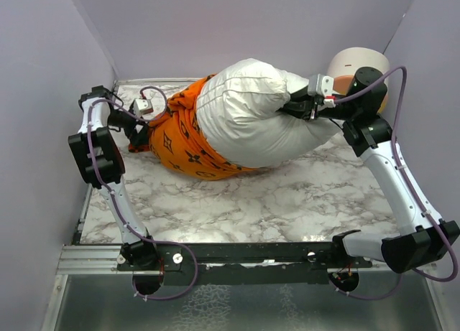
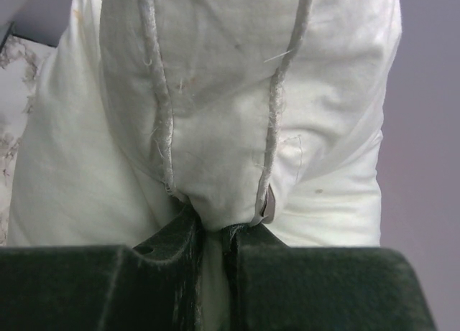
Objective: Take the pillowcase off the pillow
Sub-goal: Remove the pillow from the pillowcase.
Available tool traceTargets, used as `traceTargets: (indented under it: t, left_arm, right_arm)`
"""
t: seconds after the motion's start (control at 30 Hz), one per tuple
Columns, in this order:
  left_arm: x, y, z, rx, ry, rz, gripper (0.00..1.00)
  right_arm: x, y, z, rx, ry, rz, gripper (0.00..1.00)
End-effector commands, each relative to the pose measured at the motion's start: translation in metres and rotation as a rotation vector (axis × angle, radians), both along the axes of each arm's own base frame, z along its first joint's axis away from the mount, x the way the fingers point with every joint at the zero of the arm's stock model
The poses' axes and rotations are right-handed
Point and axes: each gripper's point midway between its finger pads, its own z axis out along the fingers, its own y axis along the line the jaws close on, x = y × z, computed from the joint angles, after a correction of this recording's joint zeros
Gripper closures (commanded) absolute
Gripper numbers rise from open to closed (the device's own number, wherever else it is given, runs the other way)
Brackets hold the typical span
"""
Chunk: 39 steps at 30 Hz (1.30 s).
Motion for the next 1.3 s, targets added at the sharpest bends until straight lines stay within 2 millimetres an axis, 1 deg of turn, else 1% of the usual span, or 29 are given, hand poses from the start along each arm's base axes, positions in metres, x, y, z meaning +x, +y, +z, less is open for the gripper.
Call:
traceTargets:
  t: [0.0, 0.03, 0.07, 0.17, 0.2, 0.23, 0.27, 0.3, 0.43, 0.5, 0.57, 0.8, 0.87, 0.97, 1.03, 1.1, 1.17, 1.27]
  left_arm:
    - [-0.026, -0.032, -0.014, -0.031, 0.051, -0.131, 0.01]
    - [-0.027, -0.033, -0.018, -0.025, 0.053, -0.135, 0.02]
    - [-0.027, -0.031, -0.023, -0.013, 0.057, -0.131, 0.08]
    - [-0.031, -0.017, -0.04, 0.05, 0.085, -0.097, 0.37]
    - [-0.034, -0.012, -0.044, 0.063, 0.093, -0.091, 0.5]
    - [-0.036, -0.006, -0.046, 0.069, 0.097, -0.078, 0.66]
    - [-0.037, -0.001, -0.047, 0.068, 0.101, -0.065, 0.85]
    - [-0.039, 0.006, -0.047, 0.063, 0.104, -0.041, 0.99]
    - [-0.046, 0.032, -0.037, 0.029, 0.088, 0.065, 1.0]
    - [-0.05, 0.05, -0.029, 0.025, 0.06, 0.119, 1.0]
    - [-0.056, 0.07, -0.02, 0.034, 0.041, 0.168, 1.0]
    - [-0.077, 0.151, 0.002, 0.153, -0.025, 0.347, 1.0]
    - [-0.084, 0.17, 0.009, 0.183, -0.041, 0.383, 1.0]
    - [-0.093, 0.191, 0.02, 0.222, -0.061, 0.431, 1.0]
    - [-0.1, 0.201, 0.026, 0.246, -0.072, 0.45, 1.0]
    - [-0.106, 0.208, 0.029, 0.279, -0.081, 0.457, 1.0]
    - [-0.11, 0.216, 0.032, 0.323, -0.096, 0.469, 1.0]
    - [-0.116, 0.227, 0.036, 0.377, -0.114, 0.486, 1.0]
  right_arm:
    - [0.009, 0.007, -0.019, 0.033, 0.112, 0.007, 0.99]
    - [0.014, 0.006, -0.02, 0.043, 0.119, -0.023, 0.99]
    - [0.019, 0.004, -0.019, 0.054, 0.126, -0.059, 0.99]
    - [0.041, -0.006, -0.016, 0.092, 0.157, -0.204, 0.99]
    - [0.048, -0.01, -0.013, 0.108, 0.162, -0.255, 0.99]
    - [0.054, -0.014, -0.009, 0.125, 0.166, -0.3, 0.99]
    - [0.06, -0.017, -0.005, 0.145, 0.17, -0.339, 0.99]
    - [0.066, -0.022, 0.001, 0.176, 0.18, -0.386, 0.99]
    - [0.09, -0.044, 0.034, 0.336, 0.198, -0.568, 0.99]
    - [0.099, -0.063, 0.052, 0.445, 0.192, -0.68, 0.99]
    - [0.103, -0.08, 0.068, 0.545, 0.182, -0.762, 0.99]
    - [0.104, -0.115, 0.125, 0.716, 0.133, -0.905, 0.99]
    - [0.101, -0.127, 0.147, 0.77, 0.107, -0.938, 0.99]
    - [0.096, -0.144, 0.168, 0.847, 0.093, -0.983, 0.99]
    - [0.093, -0.152, 0.175, 0.872, 0.092, -1.004, 0.99]
    - [0.093, -0.162, 0.175, 0.887, 0.101, -1.059, 0.99]
    - [0.092, -0.178, 0.172, 0.908, 0.102, -1.128, 0.99]
    - [0.089, -0.209, 0.164, 0.943, 0.098, -1.237, 0.99]
